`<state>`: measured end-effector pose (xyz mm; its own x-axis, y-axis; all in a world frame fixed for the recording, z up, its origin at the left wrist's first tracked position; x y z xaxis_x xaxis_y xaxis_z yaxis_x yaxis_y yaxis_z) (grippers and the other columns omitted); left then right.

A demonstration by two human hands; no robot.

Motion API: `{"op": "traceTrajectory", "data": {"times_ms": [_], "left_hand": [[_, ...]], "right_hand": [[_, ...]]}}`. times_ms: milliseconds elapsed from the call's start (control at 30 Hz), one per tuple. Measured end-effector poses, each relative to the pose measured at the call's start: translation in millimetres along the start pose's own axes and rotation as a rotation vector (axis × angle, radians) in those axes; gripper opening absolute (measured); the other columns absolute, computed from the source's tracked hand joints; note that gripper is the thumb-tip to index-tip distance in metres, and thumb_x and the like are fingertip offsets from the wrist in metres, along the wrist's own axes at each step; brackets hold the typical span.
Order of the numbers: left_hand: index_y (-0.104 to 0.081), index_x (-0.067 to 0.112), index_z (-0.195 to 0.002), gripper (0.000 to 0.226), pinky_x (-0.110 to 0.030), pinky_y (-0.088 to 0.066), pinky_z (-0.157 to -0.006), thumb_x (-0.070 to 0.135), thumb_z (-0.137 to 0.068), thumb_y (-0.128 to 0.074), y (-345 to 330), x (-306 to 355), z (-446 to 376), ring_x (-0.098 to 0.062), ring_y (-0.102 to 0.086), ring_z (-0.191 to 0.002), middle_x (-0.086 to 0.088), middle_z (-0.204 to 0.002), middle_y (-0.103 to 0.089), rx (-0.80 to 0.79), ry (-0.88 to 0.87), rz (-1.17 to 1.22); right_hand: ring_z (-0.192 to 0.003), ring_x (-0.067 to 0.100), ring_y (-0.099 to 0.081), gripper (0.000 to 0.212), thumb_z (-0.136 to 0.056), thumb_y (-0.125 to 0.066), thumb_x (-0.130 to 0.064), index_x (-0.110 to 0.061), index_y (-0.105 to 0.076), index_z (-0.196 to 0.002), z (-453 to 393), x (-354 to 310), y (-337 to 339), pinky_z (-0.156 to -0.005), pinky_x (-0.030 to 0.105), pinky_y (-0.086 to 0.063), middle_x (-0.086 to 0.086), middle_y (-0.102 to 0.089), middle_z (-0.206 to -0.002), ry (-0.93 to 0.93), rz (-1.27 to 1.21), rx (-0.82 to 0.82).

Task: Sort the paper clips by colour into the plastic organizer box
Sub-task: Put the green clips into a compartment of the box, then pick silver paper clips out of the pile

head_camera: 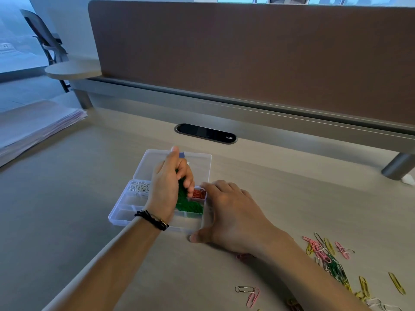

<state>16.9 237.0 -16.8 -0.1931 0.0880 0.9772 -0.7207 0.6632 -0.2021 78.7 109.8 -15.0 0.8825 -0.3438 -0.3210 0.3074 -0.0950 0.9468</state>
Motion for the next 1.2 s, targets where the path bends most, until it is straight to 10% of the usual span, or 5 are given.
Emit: {"op": "traceTrajectory", "data": {"times_ms": [700, 967, 1200], "left_hand": [[-0.058, -0.005, -0.081, 0.068, -0.039, -0.055, -0.078, 0.051, -0.102, -0.023, 18, 9, 13, -0.045, -0.071, -0.084, -0.031, -0.065, -0.065, -0.167, 0.034, -0.081], [-0.062, 0.0, -0.08, 0.066, -0.051, -0.057, -0.084, 0.056, -0.098, -0.032, 24, 11, 9, -0.025, -0.052, -0.047, -0.009, -0.05, -0.048, -0.209, -0.006, -0.108], [-0.064, 0.0, -0.084, 0.075, -0.043, -0.051, -0.085, 0.062, -0.095, -0.022, 22, 11, 13, -0.02, -0.043, -0.054, -0.007, -0.056, -0.038, -0.346, 0.036, -0.114]], "right_hand": [[-0.129, 0.014, -0.035, 0.106, -0.062, -0.07, -0.078, -0.036, -0.028, -0.15, -1, 0, -3, -0.109, 0.038, -0.034, -0.013, -0.04, -0.142, 0.006, -0.029, -0.012], [-0.13, 0.013, -0.034, 0.109, -0.063, -0.069, -0.079, -0.035, -0.024, -0.152, -1, 0, -3, -0.111, 0.037, -0.033, -0.014, -0.038, -0.143, 0.009, -0.033, -0.011], [-0.131, 0.013, -0.034, 0.112, -0.062, -0.07, -0.078, -0.033, -0.023, -0.153, -2, 1, -5, -0.111, 0.038, -0.034, -0.013, -0.038, -0.145, 0.017, -0.016, -0.001]]}}
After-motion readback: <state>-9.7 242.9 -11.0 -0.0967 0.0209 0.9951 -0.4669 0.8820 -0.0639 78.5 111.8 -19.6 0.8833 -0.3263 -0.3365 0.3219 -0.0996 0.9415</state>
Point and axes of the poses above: each hand's wrist, its own z-axis away from the middle knuckle, its own y-axis out of the back of the hand, x = y × z, the point moved 6 cm from there along -z, towards the middle knuckle
